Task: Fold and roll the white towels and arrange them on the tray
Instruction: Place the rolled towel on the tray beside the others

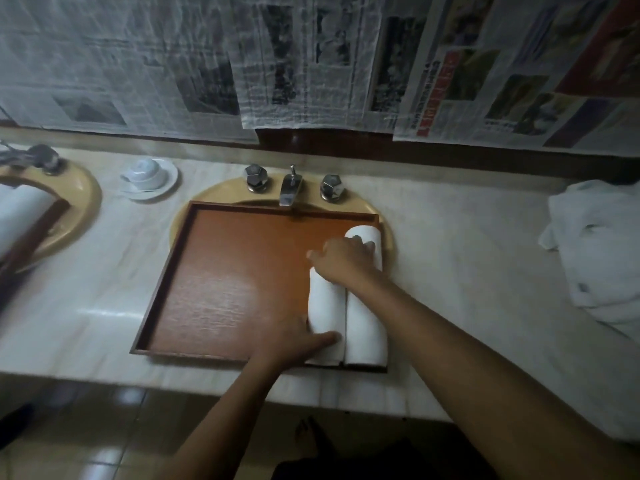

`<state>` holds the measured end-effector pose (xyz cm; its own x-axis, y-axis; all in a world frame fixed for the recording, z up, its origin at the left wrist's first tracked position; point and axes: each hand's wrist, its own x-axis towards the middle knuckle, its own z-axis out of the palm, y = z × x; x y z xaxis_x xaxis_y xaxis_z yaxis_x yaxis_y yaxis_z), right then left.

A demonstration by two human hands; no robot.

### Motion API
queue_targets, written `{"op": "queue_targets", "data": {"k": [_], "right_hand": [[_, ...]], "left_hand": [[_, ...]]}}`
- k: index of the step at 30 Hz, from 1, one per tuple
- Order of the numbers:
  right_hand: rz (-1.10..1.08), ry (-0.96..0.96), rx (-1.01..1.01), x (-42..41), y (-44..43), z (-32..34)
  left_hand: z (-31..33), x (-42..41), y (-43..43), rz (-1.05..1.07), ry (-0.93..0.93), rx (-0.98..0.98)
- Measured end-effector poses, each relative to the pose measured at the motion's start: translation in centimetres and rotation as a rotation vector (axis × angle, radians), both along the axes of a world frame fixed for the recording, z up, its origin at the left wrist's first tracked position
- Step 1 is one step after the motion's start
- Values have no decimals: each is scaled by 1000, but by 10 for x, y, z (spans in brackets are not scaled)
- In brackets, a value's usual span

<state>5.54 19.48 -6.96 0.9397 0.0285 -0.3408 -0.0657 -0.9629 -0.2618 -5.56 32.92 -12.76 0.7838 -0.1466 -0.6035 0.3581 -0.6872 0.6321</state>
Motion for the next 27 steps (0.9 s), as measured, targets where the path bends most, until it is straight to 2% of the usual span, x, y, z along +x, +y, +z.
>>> {"op": "queue_targets", "data": {"k": [2,3,6,9,16,20,24,27], "right_hand": [[-137,-172,106,-23,-28,-3],[-213,-187,165,-36,-43,-9],[-357,-15,329,-72,-77,-28],[-343,89,442,-97,-89,-38],[-358,46,503,-106,-88,-44],[-351,41,485,-107,-88,-43],[-355,16,489,-113,-87,-45],[-370,-13,500,-119,-86,-46]], "left_hand": [[1,5,3,-13,37,-46],[3,7,3,-13,6,-52],[8,12,2,12,-101,-134],[12,19,2,3,-76,-272],[7,21,10,55,2,-474],[11,19,9,57,12,-484],[10,12,7,32,-99,-326],[5,6,8,22,-140,-295]]}}
